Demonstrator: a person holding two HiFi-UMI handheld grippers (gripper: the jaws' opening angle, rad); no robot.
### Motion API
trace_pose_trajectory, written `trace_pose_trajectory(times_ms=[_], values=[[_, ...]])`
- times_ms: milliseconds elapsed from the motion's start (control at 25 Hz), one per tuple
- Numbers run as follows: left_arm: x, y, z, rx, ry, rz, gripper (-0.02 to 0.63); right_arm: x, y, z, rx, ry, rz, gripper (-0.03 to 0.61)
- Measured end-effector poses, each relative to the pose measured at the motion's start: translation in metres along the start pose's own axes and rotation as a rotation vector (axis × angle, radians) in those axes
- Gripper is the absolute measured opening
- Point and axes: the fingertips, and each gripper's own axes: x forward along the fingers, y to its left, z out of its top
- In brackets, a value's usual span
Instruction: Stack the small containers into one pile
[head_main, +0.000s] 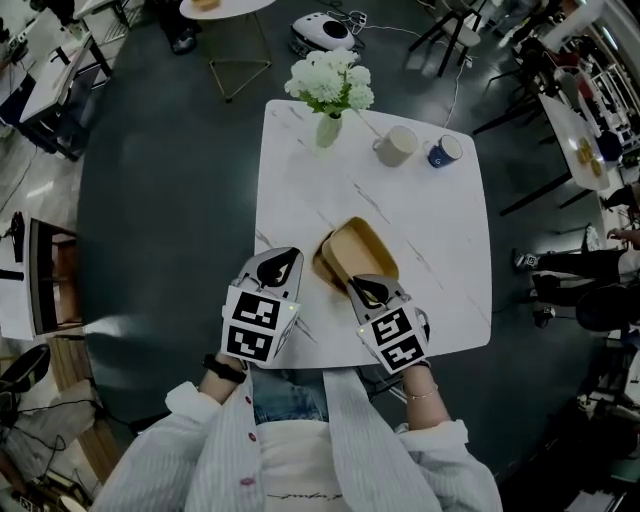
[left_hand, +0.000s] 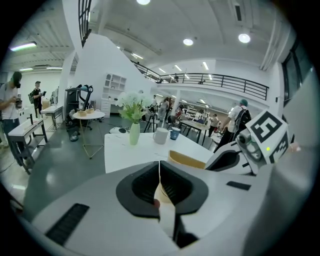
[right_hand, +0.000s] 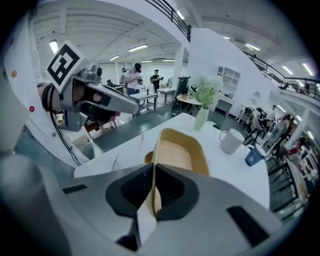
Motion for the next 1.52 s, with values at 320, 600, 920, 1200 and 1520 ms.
trace_pose_trajectory(times_ms=[320, 600, 920, 1200, 1520], values=[[-0.005, 0.014, -0.010, -0.020, 0.015, 0.029, 0.021, 0.017, 0.012, -0.014, -0.130, 0.059, 0.052, 0.023], [-0.007, 0.016, -0.017, -0.029, 0.024, 0.038, 0.021, 0.024, 0.013, -0.027, -0.235, 0.089, 0.043, 0.024], [-0.006, 0.016, -0.023, -0.036, 0.029, 0.043, 0.021, 0.035, 0.016, -0.037, -0.309, 0.116, 0.041, 0.025], [-0.005, 0.015, -0.025, -0.043, 0.041, 0.043, 0.020, 0.043, 0.022, -0.041, -0.246, 0.111, 0.070, 0.026], [0.000, 0.011, -0.025, -0.039, 0.052, 0.037, 0.021, 0.050, 0.026, -0.039, -0.178, 0.097, 0.124, 0.042]])
